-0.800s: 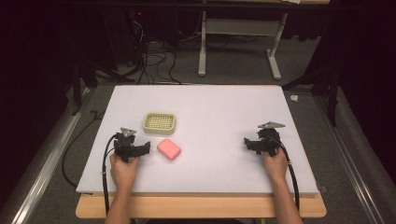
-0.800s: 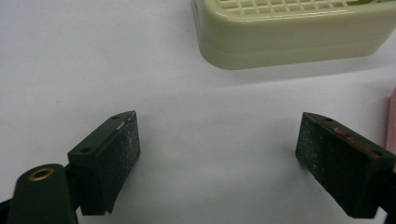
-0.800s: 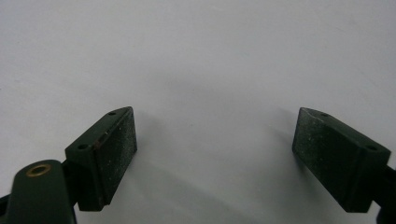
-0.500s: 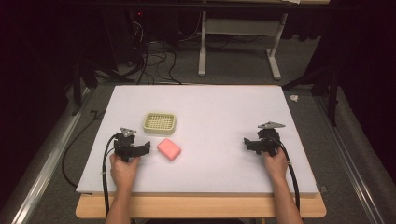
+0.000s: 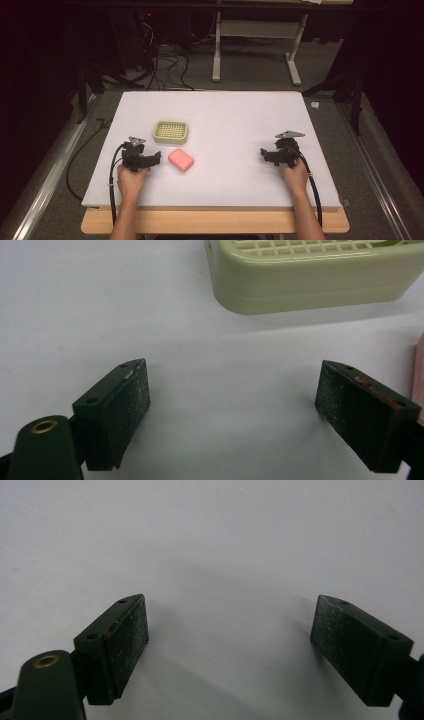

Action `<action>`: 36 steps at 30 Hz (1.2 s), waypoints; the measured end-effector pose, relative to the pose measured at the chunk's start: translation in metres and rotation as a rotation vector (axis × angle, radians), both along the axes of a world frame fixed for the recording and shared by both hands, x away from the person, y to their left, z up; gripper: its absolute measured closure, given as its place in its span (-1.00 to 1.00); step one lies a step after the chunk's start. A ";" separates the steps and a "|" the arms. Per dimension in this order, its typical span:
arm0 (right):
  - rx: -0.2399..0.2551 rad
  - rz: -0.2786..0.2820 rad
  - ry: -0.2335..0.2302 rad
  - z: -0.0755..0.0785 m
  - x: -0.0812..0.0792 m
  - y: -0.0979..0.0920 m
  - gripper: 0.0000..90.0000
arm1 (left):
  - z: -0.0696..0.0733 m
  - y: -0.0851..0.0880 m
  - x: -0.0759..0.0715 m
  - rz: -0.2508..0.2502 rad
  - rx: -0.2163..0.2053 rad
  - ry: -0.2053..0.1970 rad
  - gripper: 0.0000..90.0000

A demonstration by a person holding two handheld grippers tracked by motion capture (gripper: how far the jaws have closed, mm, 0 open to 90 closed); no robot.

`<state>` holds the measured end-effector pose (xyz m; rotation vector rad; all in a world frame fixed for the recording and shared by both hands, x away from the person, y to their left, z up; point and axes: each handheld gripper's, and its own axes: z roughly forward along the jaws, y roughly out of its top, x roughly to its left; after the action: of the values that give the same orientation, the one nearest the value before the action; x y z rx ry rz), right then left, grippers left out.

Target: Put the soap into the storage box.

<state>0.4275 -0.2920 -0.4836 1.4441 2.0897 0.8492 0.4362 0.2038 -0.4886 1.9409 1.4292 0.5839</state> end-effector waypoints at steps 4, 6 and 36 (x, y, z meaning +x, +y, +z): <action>0.001 0.000 0.000 0.000 0.000 0.000 -0.64 | 0.000 0.000 0.000 0.000 0.002 0.002 -0.66; 0.000 0.000 0.000 0.000 0.000 0.000 -0.64 | 0.001 0.000 0.000 0.002 0.003 0.002 -0.67; 0.001 0.003 0.001 0.000 0.000 0.000 -0.64 | 0.031 -0.014 -0.028 -0.107 -0.108 -0.093 -0.77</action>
<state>0.4273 -0.2918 -0.4835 1.4427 2.0930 0.8508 0.4078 0.1898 -0.4573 1.8676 1.2656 0.5296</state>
